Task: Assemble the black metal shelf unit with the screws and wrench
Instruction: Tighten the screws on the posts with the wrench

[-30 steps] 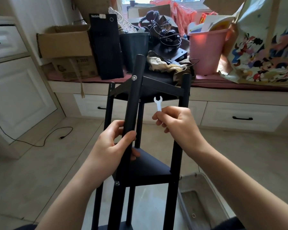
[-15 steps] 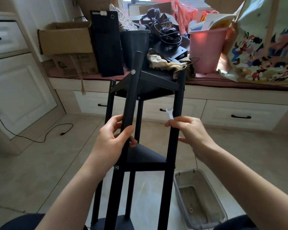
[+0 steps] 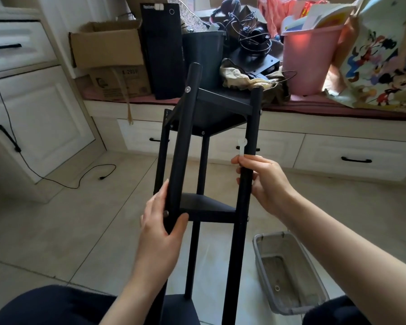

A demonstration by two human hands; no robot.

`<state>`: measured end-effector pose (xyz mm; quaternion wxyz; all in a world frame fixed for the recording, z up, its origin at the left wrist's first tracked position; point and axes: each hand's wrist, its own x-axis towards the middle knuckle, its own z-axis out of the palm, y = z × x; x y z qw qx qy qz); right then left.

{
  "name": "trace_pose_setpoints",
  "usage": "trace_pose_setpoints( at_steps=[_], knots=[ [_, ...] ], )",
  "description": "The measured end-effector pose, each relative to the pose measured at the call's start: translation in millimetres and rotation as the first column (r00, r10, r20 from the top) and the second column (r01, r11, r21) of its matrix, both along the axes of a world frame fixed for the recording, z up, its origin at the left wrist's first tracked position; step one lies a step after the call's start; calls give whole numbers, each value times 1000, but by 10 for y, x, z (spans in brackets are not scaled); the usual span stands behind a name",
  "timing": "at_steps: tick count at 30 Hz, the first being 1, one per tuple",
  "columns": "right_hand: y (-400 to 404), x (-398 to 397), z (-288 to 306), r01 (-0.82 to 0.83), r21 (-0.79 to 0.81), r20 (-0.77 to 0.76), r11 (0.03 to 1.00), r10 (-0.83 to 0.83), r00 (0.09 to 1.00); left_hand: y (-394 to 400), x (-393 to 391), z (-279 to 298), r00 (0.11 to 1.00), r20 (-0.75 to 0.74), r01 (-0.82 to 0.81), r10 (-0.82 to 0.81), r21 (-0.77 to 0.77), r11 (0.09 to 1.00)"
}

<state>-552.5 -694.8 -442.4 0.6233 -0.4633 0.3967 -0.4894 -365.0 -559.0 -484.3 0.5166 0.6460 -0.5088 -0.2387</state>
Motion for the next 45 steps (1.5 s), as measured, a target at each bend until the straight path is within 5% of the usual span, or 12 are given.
trace_pose_setpoints(
  at_steps=[4,7,15,21,26,32,38,41,45],
  knots=[
    [-22,41,-24,2,-4,32,1000,-2,999,140,-11,-176,951,-247,-154,188,150,977],
    [-38,45,-32,23,-15,24,1000,-23,999,199,-8,-326,934,-306,-106,183,251,962],
    [-143,48,38,143,-12,78,990,-142,987,109,-71,-434,950,-305,-49,61,47,998],
    [-231,94,156,104,-62,66,993,-99,993,-70,-196,-585,946,-282,-158,161,34,987],
    [-195,92,162,121,-184,-170,976,-152,974,-142,-241,-669,932,-277,-233,232,30,972],
    [187,-38,88,87,-399,-506,913,-298,810,-167,-321,-616,927,-269,-274,261,-13,962],
    [619,16,-184,-193,-74,-773,978,66,631,-118,-450,-578,932,-237,-296,273,-66,953],
    [705,55,-300,-234,140,-729,962,260,633,-93,-526,-574,945,-228,-255,234,-68,964],
    [708,64,-297,-244,171,-728,955,289,621,-54,-678,-551,975,-140,-186,175,-67,980]
  ],
)
